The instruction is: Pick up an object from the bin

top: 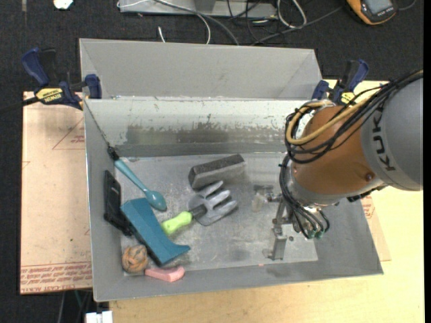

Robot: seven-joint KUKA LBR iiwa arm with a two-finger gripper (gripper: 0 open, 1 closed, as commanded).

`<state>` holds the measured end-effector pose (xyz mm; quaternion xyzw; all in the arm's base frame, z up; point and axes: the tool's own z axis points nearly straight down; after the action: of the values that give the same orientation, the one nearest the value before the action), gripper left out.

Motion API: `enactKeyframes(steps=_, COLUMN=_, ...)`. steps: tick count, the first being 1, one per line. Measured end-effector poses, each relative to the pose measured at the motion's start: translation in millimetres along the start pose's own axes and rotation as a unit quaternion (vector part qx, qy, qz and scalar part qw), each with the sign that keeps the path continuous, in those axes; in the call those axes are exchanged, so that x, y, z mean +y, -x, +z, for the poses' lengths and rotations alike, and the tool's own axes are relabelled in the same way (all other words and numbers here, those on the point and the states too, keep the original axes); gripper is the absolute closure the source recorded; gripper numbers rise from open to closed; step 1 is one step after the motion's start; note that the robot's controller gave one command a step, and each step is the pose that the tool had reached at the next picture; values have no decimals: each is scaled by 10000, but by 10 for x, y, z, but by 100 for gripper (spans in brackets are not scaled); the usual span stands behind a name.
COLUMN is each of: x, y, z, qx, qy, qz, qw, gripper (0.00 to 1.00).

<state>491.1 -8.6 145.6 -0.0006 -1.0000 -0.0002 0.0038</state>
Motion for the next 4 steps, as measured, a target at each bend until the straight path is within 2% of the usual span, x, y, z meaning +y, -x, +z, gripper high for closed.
enactKeyframes(steps=1, x=0, y=19, z=-37, qx=-38, qy=-1, qz=-2, qw=10000, gripper=0)
enactKeyframes(steps=2, x=261, y=459, z=68, qx=-41, qy=0, qz=-122, qw=9999, gripper=0)
enactKeyframes(steps=3, x=413, y=803, z=86, qx=-52, qy=11, qz=-48, qw=10000, gripper=0)
enactKeyframes(steps=4, x=426, y=972, z=245, qx=-57, qy=17, qz=590, qw=9982, gripper=0)
